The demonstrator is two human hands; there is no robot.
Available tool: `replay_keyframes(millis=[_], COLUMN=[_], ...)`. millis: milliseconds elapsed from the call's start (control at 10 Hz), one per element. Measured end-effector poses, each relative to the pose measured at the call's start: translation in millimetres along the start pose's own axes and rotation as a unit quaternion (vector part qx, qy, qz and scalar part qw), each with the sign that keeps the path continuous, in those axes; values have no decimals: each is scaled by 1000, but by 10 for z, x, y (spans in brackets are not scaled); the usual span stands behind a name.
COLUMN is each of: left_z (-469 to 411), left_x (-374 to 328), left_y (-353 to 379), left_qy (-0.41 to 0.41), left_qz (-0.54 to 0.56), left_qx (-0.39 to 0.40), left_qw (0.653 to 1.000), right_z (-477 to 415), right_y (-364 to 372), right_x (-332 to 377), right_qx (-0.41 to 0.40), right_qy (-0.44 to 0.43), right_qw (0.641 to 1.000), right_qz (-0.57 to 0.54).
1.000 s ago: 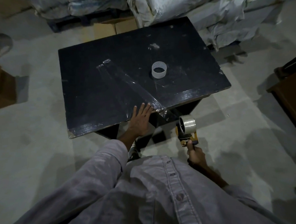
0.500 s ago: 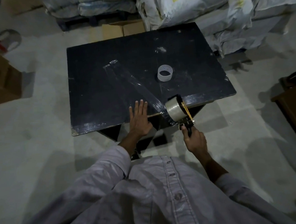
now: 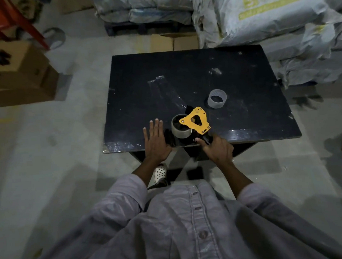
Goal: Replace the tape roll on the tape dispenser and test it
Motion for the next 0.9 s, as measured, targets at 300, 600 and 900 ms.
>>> replay_keyframes(millis=[300, 600, 900], left_z=[-202, -608, -832], left_x=[447, 608, 655], left_y=[-289, -638, -716], left_qy=[-32, -4, 13], left_qz=[58, 57, 41], left_qx=[-24, -40, -34], left_qw=[998, 998, 998], right_z=[-479, -855, -1058], right_y=[-102, -191, -130], right_x=[751, 1142, 995], right_qx=[39, 67, 98], right_qy=[-51, -76, -69], right_qw=[997, 992, 991], right_qz=[31, 69, 54])
Point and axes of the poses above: each hand's wrist, its own z-axis away from the middle knuckle, its own y-axis out of the palm, x = y × z, the point moved 1 cm from there along -z, towards the middle knuckle, and after that the axes turned 12 degrees about x, right-handed, at the moved point
